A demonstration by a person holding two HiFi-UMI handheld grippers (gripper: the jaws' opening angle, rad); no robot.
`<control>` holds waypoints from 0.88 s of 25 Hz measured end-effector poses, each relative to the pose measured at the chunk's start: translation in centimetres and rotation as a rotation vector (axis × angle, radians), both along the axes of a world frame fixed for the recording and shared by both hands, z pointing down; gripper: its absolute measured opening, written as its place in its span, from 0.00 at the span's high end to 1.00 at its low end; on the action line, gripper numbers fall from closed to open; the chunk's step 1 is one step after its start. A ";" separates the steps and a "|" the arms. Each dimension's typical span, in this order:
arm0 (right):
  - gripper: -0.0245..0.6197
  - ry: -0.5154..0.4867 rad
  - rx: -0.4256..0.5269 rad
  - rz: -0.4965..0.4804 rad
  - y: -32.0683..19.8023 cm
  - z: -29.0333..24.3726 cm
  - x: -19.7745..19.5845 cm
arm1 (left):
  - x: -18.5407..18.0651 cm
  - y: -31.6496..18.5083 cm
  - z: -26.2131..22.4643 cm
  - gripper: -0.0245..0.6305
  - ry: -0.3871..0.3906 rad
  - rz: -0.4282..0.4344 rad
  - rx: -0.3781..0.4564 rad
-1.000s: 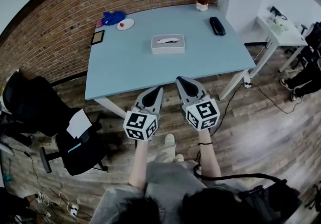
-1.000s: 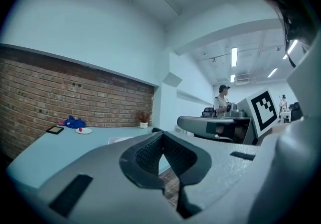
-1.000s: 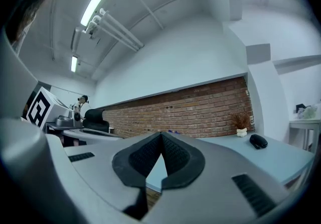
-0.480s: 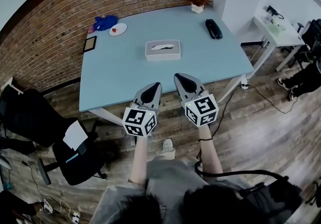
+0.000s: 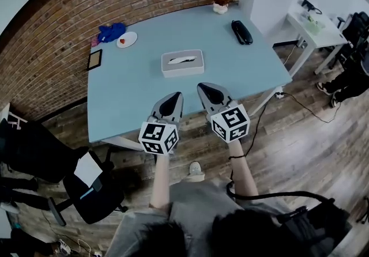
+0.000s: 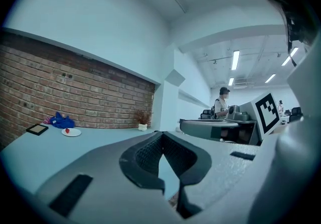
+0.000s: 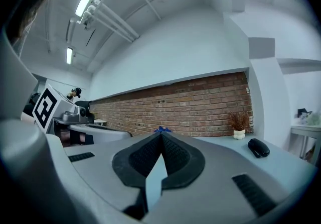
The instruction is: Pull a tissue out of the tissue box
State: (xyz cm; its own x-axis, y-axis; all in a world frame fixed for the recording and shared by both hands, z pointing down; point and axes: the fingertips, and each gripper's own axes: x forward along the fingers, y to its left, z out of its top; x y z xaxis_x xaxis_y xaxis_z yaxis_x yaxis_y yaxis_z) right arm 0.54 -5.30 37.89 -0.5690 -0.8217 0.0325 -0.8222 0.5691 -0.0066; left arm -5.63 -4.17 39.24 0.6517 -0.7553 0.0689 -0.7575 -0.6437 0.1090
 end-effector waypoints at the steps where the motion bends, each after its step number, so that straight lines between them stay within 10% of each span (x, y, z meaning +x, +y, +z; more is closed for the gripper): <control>1: 0.96 0.004 -0.002 0.000 -0.4 0.1 0.0 | 0.1 -0.4 0.1 0.96 0.000 0.003 -0.003; 22: 0.96 0.019 -0.060 -0.002 -8.6 3.3 -1.5 | -1.6 -8.4 3.2 0.96 -0.017 0.008 -0.058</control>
